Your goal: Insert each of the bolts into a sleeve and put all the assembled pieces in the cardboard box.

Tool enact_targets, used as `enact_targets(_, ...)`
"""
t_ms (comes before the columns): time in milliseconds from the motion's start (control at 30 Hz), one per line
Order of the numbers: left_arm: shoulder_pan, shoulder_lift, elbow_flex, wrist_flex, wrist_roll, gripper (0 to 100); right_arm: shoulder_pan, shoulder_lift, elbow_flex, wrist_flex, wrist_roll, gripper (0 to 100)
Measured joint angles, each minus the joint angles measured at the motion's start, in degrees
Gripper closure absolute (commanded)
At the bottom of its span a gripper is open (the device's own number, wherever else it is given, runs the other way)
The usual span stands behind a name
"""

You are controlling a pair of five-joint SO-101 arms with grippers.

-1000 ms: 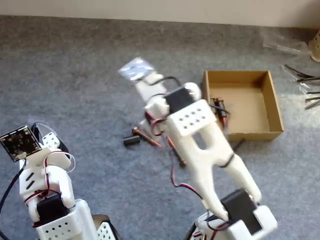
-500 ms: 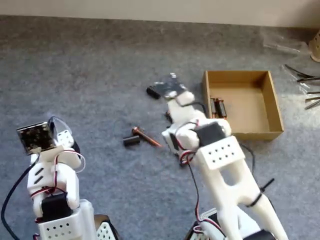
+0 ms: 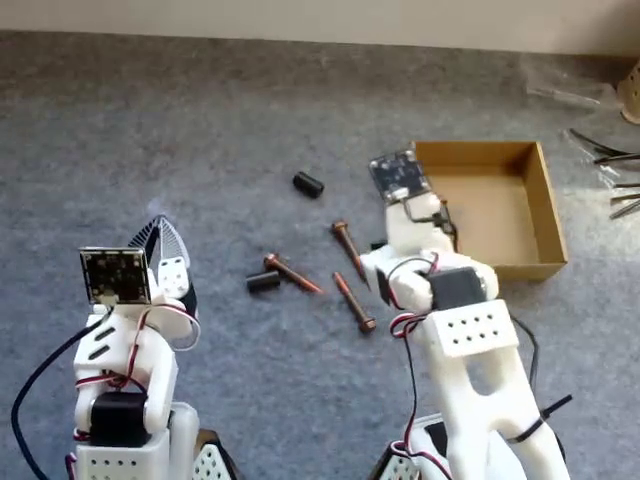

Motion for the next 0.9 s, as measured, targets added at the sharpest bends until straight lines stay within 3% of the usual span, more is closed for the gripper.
enact_targets(133,0.1,2.5,-4.7,0.1,-0.1,99,-0.2,-1.0,2.7,-0.4,0.0,99.5)
enact_targets(300,1.8,17.2,-13.8,0.1,0.0,99,-0.2,-1.1,5.5,-3.9,0.0,99.5)
enact_targets(633,15.5,47.5,-24.9,0.1,0.3,99,0.4,-1.1,5.5,-4.0,0.0,99.5)
enact_targets(900,18.4,61.0,-26.2,-1.0,14.5,99,4.0,-1.1,5.9,-5.5,-2.1,99.5)
